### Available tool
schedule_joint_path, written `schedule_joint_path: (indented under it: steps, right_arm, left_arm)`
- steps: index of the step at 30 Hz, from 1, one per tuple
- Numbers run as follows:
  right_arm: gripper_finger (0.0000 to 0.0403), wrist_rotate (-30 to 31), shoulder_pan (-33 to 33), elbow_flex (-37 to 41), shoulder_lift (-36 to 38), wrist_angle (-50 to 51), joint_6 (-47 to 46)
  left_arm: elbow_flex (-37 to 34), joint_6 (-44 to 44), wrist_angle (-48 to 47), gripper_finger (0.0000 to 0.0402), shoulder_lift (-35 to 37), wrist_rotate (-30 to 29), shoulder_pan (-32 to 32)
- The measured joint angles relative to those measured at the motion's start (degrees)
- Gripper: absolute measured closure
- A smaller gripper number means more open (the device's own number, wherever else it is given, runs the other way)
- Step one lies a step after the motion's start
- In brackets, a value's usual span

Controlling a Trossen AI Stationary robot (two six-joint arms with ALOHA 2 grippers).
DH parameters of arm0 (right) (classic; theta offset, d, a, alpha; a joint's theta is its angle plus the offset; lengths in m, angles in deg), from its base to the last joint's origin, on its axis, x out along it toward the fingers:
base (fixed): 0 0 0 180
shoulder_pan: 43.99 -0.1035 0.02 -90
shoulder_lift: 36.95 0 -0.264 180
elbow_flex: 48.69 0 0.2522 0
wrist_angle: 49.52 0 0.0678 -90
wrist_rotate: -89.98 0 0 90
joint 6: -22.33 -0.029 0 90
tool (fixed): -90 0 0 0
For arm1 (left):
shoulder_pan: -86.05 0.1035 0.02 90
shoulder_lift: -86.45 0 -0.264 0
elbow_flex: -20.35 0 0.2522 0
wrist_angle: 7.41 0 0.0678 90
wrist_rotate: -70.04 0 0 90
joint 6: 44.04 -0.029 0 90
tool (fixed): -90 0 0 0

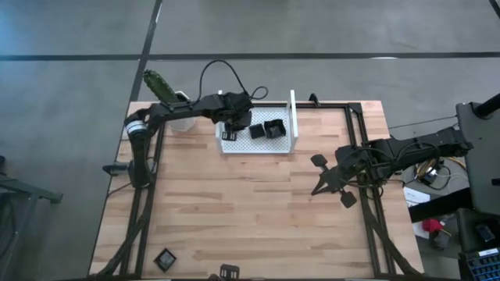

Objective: Pick & Place Mini shaped plates
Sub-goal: Stack the black drop-shaped plate on top of the black drop-shaped plate on the shelf

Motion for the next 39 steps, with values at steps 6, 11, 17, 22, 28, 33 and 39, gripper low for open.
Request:
schedule_joint_path:
  steps: [6,11,17,22,28,33,39]
  right_arm:
    - [0.0394,0.0,0.0,0.0,0.0,0.0,0.5]
    - [0.0394,0.0,0.0,0.0,0.0,0.0,0.6]
    - [0.0394,0.0,0.0,0.0,0.0,0.0,0.7]
    - [0.0394,0.0,0.0,0.0,0.0,0.0,0.7]
    - [0.0394,0.0,0.0,0.0,0.0,0.0,0.6]
    - [0.0394,0.0,0.0,0.0,0.0,0.1,0.6]
    - [0.0394,0.0,0.0,0.0,0.0,0.1,0.7]
  left_arm:
    - [-3.7,-0.7,2.8,0.0402,0.0,0.0,0.0]
    - [-5.8,-1.2,5.4,0.0401,0.0,-3.4,0.0]
    - [-6.6,-1.5,7.4,0.0401,-0.1,-3.6,0.0]
    - [-6.6,-1.5,7.6,0.0401,-0.6,-3.4,0.0]
    - [-6.6,-1.5,7.6,0.0401,-2.1,-3.1,-0.1]
    - [-6.6,-1.5,7.6,0.0401,-2.3,-3.8,0.0]
    - [-6.4,-1.5,7.6,0.0401,-2.3,-4.4,0.0]
